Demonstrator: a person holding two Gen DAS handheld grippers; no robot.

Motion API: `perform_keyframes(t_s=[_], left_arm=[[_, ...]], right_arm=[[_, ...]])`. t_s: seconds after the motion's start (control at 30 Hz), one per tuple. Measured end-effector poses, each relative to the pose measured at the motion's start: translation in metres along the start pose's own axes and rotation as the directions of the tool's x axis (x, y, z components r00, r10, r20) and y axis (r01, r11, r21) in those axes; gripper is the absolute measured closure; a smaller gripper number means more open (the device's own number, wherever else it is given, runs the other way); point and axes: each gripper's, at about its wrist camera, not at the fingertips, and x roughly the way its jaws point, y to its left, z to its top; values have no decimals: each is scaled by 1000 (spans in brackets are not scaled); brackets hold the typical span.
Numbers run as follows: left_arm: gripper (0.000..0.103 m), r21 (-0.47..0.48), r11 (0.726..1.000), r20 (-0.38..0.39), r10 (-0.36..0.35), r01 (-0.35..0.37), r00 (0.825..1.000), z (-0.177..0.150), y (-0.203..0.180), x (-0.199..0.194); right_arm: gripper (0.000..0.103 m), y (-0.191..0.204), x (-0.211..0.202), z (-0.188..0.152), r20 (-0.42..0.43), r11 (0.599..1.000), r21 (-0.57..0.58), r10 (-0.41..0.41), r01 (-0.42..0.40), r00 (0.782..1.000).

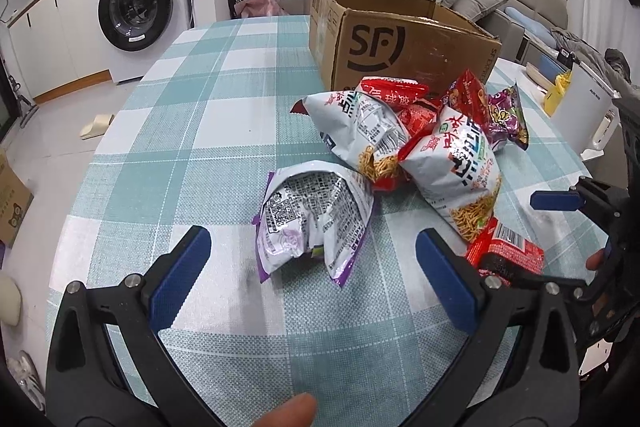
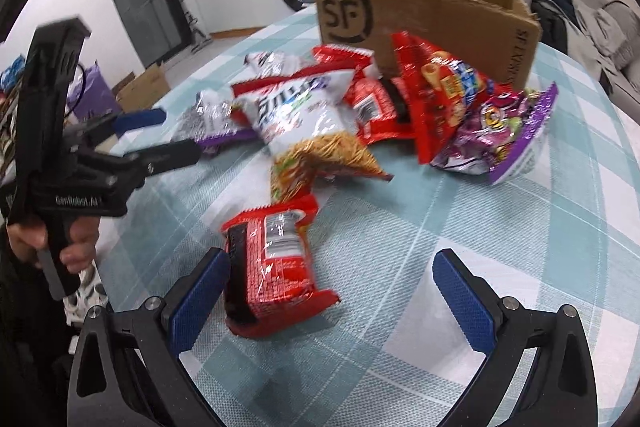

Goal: Organize snacks
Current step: 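Move the left gripper to the silver-purple chip bag while the right approaches the red packet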

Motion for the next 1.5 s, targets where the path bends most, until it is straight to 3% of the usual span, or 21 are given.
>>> perform_keyframes(t_s=[0.3,0.7,0.87,1.17,1.5], left_arm=[[1,2,1000,-11,-2,2,1000,0,1,5],[1,-13,1000,-24,-6,6,1000,-2,4,13],[1,-30,1000,-33,-9,8,999,-2,10,17],[1,-54,999,-47,2,-5,999,4,21,25],[4,-42,998,-89,-42,38,995,11,21,44]], right_arm=[[0,0,-1,-5,-20,999,-49,-12,11,1000],[0,-55,-9,-7,-8,987,112,-115,116,993],[0,-46,-4,-3,-3,992,113,-48,48,999],[0,-22,18,9,12,990,86,-117,115,993],[3,-49,6,5,22,984,110,-145,141,989]])
